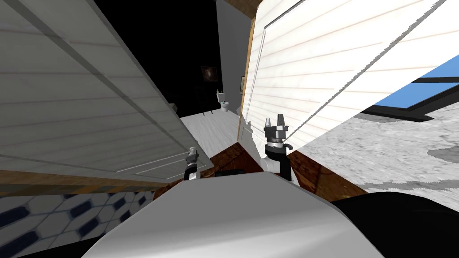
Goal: Pull the door open
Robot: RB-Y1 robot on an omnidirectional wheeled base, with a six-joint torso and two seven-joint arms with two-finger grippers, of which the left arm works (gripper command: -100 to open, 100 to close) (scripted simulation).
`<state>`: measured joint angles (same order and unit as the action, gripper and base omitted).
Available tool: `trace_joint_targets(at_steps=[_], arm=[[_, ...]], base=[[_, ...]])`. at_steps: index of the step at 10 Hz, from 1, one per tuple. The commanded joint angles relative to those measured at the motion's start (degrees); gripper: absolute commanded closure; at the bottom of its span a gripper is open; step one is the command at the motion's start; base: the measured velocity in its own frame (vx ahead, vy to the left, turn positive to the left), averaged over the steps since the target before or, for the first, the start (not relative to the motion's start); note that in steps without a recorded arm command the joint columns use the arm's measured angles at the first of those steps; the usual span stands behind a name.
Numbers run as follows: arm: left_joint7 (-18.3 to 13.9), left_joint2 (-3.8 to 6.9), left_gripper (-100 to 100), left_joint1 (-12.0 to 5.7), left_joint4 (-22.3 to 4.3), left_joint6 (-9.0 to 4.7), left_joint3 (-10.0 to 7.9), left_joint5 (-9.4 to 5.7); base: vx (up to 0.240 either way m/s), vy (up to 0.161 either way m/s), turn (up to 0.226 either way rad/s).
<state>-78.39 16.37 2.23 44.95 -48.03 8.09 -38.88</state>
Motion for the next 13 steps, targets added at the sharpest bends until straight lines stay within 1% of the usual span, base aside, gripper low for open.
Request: trace_joint_targets(at_steps=[1, 2, 3, 8, 11, 12, 13], arm=[[-1.74, 1.19, 100, 0.58, 0.19, -0.49, 1.26, 0.49], [-2.16, 1.47, 100, 0.71, 0.24, -0.61, 1.56, 0.6], [-3.1, 2.12, 100, 1.02, 0.35, -0.88, 2.25, 0.87], [-8.54, 5.83, 100, 2.82, 0.95, -2.42, 6.18, 2.39], [-11.46, 7.83, 100, 3.79, 1.28, -3.25, 8.31, 3.21], [-10.77, 7.4, 100, 3.45, 0.96, -2.91, 7.79, 2.97], [-12.37, 8.46, 100, 4.34, 1.17, -3.94, 9.24, 3.72]], base=[[-0.14, 0.024, -0.145], [-0.199, 0.043, -0.18], [-0.218, 0.015, -0.131], [-0.201, 0.045, -0.157], [-0.199, 0.045, -0.136], [-0.107, 0.024, -0.047], [-0.152, 0.006, -0.122]])
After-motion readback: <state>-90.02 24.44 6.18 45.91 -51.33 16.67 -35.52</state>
